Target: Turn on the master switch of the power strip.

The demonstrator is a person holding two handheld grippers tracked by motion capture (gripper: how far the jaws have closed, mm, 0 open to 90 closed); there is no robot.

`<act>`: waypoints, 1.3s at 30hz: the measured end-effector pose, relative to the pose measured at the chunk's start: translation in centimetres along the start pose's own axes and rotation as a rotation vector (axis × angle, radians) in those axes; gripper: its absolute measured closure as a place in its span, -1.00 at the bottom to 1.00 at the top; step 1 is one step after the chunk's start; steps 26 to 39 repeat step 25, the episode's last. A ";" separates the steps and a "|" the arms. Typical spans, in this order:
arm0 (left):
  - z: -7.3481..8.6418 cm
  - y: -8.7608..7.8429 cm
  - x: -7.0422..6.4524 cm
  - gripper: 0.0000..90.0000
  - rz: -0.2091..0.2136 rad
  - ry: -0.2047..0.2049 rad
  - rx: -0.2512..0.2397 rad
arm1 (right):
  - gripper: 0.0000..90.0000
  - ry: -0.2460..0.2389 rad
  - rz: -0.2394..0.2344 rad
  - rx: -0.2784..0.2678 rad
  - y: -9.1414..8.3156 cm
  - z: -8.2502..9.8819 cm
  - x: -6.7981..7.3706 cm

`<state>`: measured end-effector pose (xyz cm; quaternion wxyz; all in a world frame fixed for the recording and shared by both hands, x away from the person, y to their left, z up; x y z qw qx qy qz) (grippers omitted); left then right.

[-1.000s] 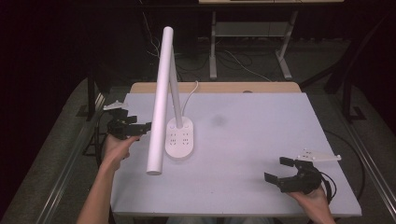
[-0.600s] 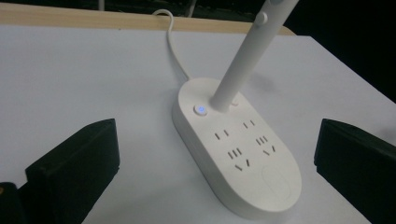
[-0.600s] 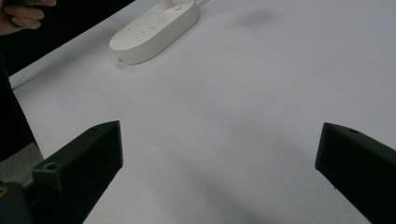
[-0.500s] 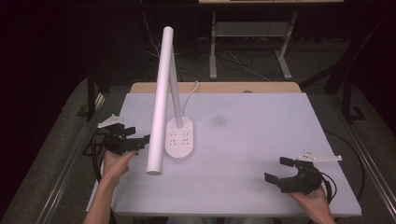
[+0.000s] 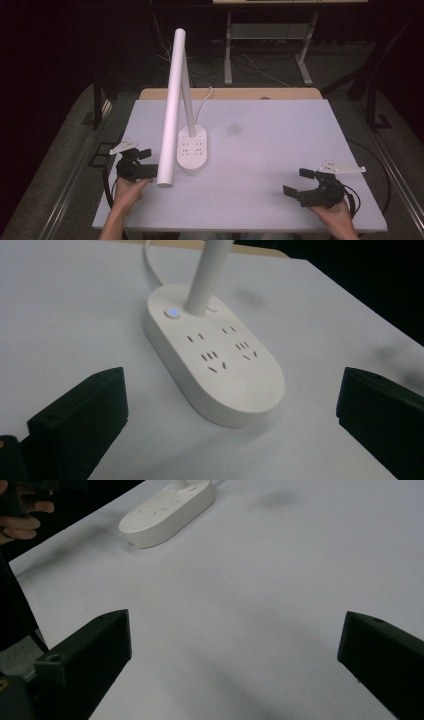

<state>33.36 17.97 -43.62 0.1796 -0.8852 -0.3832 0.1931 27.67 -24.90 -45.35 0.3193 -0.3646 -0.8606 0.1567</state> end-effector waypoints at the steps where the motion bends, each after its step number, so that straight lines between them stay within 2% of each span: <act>1: 0.2 0.0 -0.3 -1.00 0.005 0.005 0.005 | -0.99 -0.002 0.000 0.000 0.0 0.0 0.0; 6: 1.0 0.1 -1.5 -1.00 0.028 0.023 0.025 | -0.99 -0.013 -0.003 0.003 0.1 0.1 0.1; 10: 1.6 0.2 -2.5 -1.00 0.050 0.056 0.043 | -0.99 -0.008 -0.006 0.006 0.1 0.1 0.2; 14: 2.3 0.4 -3.2 -1.00 0.075 0.066 0.051 | -1.00 -0.013 -0.011 0.009 0.1 0.2 0.3; 21: 3.3 0.7 -4.8 -1.00 0.159 0.099 0.072 | -0.99 -0.019 -0.017 0.021 0.1 0.3 0.5; 25: 3.6 0.8 -5.1 -1.00 0.176 0.104 0.077 | -0.99 -0.021 -0.017 0.041 0.2 0.5 0.4; 39: 3.6 0.8 -5.1 -1.00 0.176 0.104 0.077 | -0.99 -0.021 -0.017 0.041 0.2 0.5 0.4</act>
Point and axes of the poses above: each handheld gripper's, and its own axes: y roughly forward along the jaws, z roughly out of its underside, x roughly to its left, the point moved 7 cm from there along y, roughly forward along the jaws, and after that the axes turned 9 degrees about y, right-handed, at the moved point
